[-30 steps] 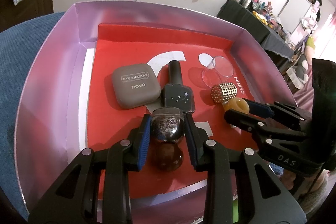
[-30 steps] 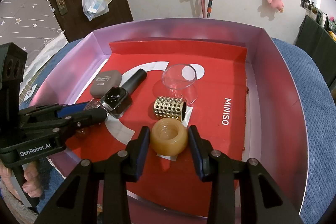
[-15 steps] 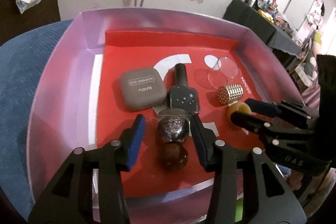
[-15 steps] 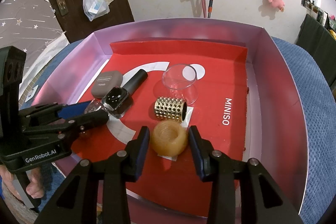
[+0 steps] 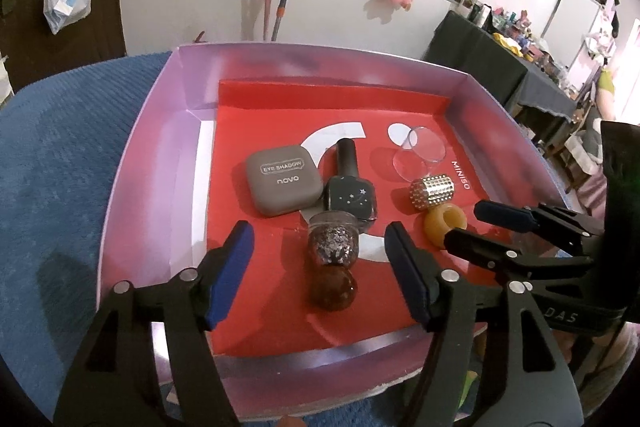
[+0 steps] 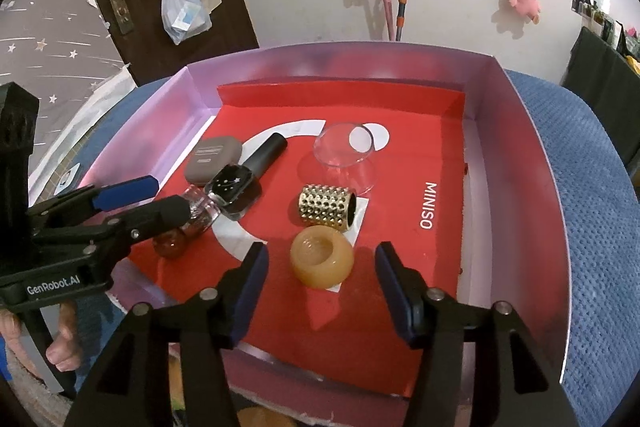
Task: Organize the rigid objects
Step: 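Open both tools to release the bottle and ring on the red base, then withdraw both tools back toward the remaining items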
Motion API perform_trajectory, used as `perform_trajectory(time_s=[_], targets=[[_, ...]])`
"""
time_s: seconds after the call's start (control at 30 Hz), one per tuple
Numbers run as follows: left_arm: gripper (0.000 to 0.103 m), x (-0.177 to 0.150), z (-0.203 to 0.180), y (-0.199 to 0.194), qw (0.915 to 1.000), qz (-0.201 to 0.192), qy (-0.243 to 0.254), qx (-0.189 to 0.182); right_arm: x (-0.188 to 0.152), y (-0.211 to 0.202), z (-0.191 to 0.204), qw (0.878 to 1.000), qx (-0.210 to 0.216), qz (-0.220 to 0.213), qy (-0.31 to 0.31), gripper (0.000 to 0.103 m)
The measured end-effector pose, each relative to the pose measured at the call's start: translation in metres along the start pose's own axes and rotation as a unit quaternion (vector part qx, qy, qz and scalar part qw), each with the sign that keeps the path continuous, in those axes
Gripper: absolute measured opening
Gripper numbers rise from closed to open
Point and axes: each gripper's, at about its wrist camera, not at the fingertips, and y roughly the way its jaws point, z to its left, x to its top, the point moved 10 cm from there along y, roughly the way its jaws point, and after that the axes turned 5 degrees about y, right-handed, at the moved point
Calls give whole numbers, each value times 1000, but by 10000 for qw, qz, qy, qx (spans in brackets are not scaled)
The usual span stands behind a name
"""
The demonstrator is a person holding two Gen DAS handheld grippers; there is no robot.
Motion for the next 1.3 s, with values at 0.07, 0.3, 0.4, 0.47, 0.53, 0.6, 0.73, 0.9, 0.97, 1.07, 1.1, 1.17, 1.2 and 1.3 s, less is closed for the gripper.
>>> perform_trajectory(time_s=[0.07, 0.3, 0.4, 0.47, 0.53, 0.6, 0.73, 0.9, 0.97, 1.07, 1.1, 1.17, 1.2, 1.3], targets=[[72, 0, -3, -4, 10000, -22, 43, -6, -1, -4, 2, 10000, 29, -24, -6, 60], [82, 1, -11, -17, 9994, -171, 260, 136, -2, -20, 8, 9998, 146, -134, -37, 69], [94, 1, -12, -25, 9990, -262, 310, 204, -3, -28, 10, 9996, 186, -204, -46, 75], [95, 2, -12, -29, 9986, -312, 347, 265, -4, -33, 12, 9995, 220, -242, -46, 76], [95, 2, -12, -33, 9985, -328, 347, 269, -5, -37, 13, 9993, 255, -269, -48, 78], [95, 1, -11, -34, 9985, -339, 343, 269, -5, -42, 16, 9991, 286, -306, -70, 84], [98, 0, -10, -38, 9978, -407, 363, 366, -7, -48, 19, 9987, 339, -371, -109, 89], [101, 0, -8, -45, 9971, -495, 363, 450, -7, -56, 25, 9981, 369, -463, -181, 96], [101, 0, -7, -47, 9968, -527, 365, 477, -7, -60, 26, 9977, 398, -514, -182, 98], [103, 1, -5, -52, 9961, -585, 384, 545, -6, -65, 28, 9972, 429, -580, -190, 102], [103, 1, -4, -53, 9958, -601, 389, 568, -6, -66, 28, 9971, 431, -601, -200, 103], [103, 1, -3, -54, 9955, -612, 394, 600, -7, -68, 29, 9969, 420, -623, -217, 103], [103, 0, -2, -55, 9954, -615, 397, 615, -7, -69, 30, 9969, 421, -630, -222, 103], [103, -1, -1, -58, 9950, -635, 406, 656, -9, -70, 31, 9967, 439, -647, -214, 103]])
